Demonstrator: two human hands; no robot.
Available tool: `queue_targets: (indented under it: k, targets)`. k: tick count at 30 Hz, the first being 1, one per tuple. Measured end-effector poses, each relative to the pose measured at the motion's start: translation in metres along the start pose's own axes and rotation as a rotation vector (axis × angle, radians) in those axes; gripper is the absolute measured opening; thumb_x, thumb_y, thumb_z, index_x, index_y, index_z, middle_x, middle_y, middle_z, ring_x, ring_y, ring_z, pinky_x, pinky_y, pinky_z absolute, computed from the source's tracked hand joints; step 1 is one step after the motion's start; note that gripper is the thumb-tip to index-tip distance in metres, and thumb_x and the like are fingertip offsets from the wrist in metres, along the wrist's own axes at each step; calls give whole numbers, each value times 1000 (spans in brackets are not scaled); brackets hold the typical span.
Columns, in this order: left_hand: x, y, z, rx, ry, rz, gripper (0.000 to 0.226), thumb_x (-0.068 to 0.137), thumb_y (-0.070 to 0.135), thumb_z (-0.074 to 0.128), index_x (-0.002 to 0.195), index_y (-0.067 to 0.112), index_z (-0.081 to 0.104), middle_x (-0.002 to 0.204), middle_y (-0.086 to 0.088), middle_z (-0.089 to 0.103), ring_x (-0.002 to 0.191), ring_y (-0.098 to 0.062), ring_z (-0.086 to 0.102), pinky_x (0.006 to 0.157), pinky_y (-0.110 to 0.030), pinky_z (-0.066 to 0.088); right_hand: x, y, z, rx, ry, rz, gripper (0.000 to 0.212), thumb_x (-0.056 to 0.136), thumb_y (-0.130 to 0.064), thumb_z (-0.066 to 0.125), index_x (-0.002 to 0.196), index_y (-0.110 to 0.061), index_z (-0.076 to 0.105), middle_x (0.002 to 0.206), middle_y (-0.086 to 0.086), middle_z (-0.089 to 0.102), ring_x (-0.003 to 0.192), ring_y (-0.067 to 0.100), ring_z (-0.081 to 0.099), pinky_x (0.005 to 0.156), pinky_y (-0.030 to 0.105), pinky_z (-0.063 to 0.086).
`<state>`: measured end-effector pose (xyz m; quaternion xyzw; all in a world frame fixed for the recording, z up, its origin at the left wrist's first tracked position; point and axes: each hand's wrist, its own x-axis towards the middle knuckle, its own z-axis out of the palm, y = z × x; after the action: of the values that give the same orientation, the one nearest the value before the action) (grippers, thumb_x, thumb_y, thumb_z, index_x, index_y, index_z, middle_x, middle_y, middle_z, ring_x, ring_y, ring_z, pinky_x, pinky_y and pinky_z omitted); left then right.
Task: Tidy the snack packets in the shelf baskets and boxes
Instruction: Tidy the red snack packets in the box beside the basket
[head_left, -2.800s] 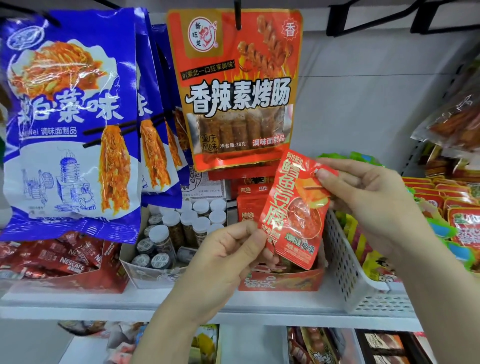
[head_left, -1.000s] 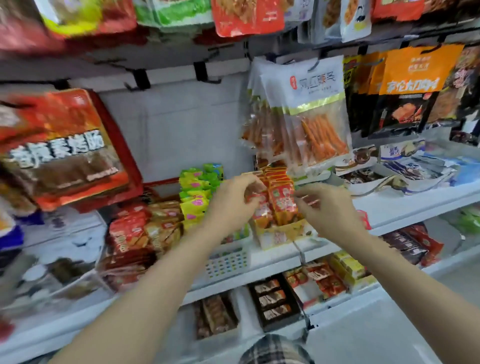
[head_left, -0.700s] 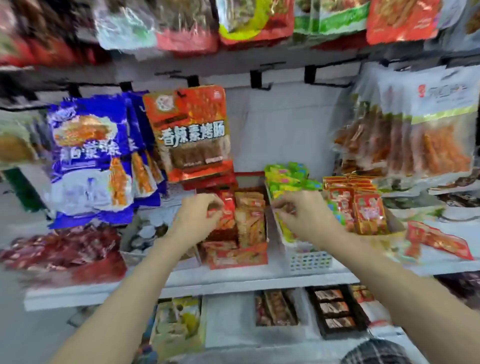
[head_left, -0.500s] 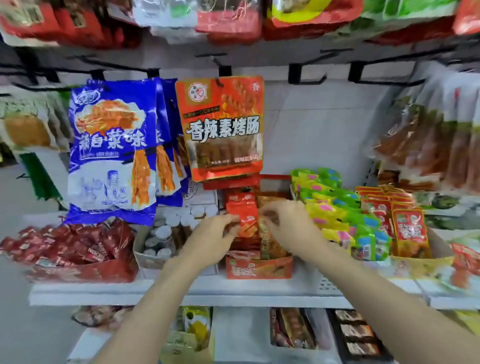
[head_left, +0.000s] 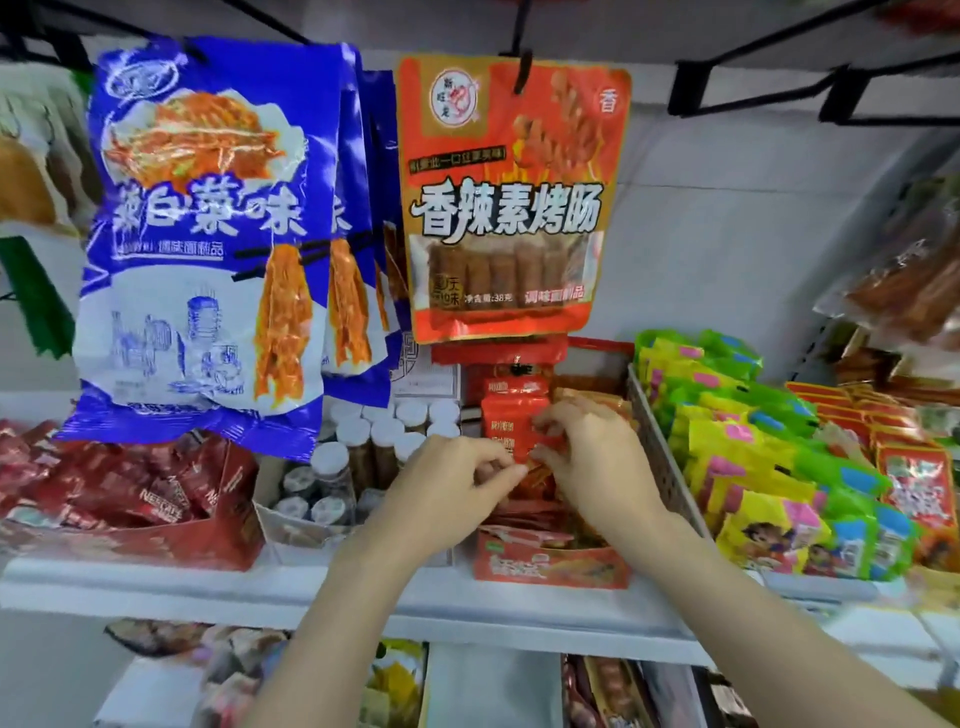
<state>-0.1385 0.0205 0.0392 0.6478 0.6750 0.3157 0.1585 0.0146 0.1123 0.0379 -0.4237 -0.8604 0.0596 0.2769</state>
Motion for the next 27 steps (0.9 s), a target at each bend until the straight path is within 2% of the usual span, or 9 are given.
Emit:
queue_targets:
  k: [6,9,12,14,17,19,22,25,27]
  targets:
    - [-2,-6,-5,-78,-70,18,5,85,31,74,88,28,77,75,14,72,75,5,65,71,-11,51,9,5,0,33,11,-3,18,80,-31,77,94,-20,74,100,-1,71,95,22,65,85,39,50]
    - [-5,-8,-6,-103,-72,16,6,87,29,74,89,25,77,77,12,72,76,5,64,72,-9,50,21,4,-16,299,118,68,10,81,-29,77,86,-26,69,83,-10,70,78,12,66,76,30,52]
    - [-7,-9,-4,-155,-25,-28,6,87,32,72,85,27,75,75,14,71,75,5,64,70,-13,50,28,3,-37,613,128,184,12,80,-28,78,78,-32,66,78,-10,73,75,10,70,69,29,57]
    - [-9,-9,-3,-214,59,-86,11,84,38,74,81,28,70,73,13,69,74,3,64,66,-13,48,29,2,-47,782,164,250,9,81,-23,77,80,-28,70,73,-8,75,67,11,70,62,30,57]
    - [-10,-7,-3,-388,191,-180,30,75,47,78,86,26,61,80,10,67,75,-1,64,68,-14,50,29,2,-55,950,99,335,5,83,-15,74,88,-16,73,71,-1,75,61,16,66,57,30,55]
    - [-9,-2,-5,-550,115,-218,39,69,52,75,97,29,62,91,13,71,84,0,67,72,-14,52,29,1,-57,961,51,339,5,83,-15,74,87,-17,73,72,5,75,61,16,63,55,26,51]
    - [-10,6,-6,-714,6,-199,26,75,44,68,95,29,73,94,10,76,83,-6,71,72,-16,53,27,1,-59,1007,27,356,3,83,-15,74,85,-18,73,74,6,75,67,21,62,61,30,50]
    - [-16,11,-8,-854,-10,-234,15,80,32,66,87,23,77,87,2,77,73,-7,71,60,-12,51,27,4,-64,1019,4,383,2,84,-15,73,85,-16,75,82,16,75,73,28,60,71,40,50]
    - [-20,14,-10,-907,-44,-263,13,88,20,63,88,19,76,81,1,77,69,-5,71,50,-8,46,26,5,-67,1014,-14,400,2,85,-15,73,84,-15,74,82,15,75,70,26,62,68,34,53]
